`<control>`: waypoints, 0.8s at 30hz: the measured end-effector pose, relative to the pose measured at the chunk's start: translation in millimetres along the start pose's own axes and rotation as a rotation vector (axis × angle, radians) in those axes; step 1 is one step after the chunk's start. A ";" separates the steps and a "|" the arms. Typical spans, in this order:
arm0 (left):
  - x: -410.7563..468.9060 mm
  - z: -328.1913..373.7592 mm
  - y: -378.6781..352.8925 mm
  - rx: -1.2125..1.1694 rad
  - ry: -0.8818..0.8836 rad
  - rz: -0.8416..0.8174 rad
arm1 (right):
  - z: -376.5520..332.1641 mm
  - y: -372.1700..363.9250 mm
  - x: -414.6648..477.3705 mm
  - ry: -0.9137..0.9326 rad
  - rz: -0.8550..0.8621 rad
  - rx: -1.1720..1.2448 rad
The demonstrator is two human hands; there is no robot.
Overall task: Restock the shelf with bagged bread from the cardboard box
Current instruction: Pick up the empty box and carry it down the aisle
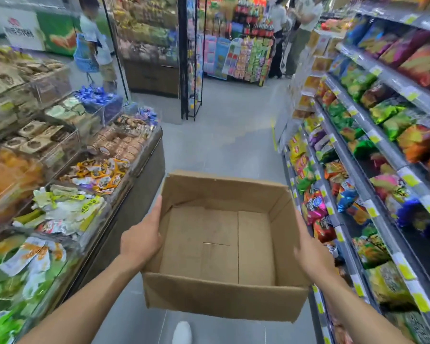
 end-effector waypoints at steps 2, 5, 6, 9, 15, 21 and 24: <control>46.8 3.3 13.2 -0.012 -0.021 -0.010 | -18.8 14.6 39.6 -0.008 -0.003 -0.004; 117.9 14.6 33.2 -0.012 -0.071 -0.009 | -43.2 40.4 93.7 -0.014 0.005 0.006; 141.2 19.5 39.5 -0.012 -0.084 -0.009 | -47.6 47.8 111.5 -0.027 0.011 0.002; 204.7 38.2 50.4 -0.030 -0.111 -0.018 | -51.9 62.8 162.0 -0.060 0.013 0.021; 331.5 92.5 59.6 0.021 -0.128 -0.020 | -51.8 90.2 286.1 -0.082 0.024 0.023; 474.8 149.7 60.9 0.021 -0.102 -0.042 | -49.1 124.2 444.2 -0.056 0.023 0.027; 540.5 178.6 68.1 -0.001 -0.075 -0.059 | -52.2 153.6 518.1 -0.046 0.014 0.025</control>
Point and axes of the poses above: each hand's wrist, its own x-axis towards the middle knuckle, its own y-axis out of the back of the hand, z = x × y, the point moved 9 cm from there along x, towards the middle knuckle, and after that the axes turned 9 degrees about -z, right-handed, at the moved point
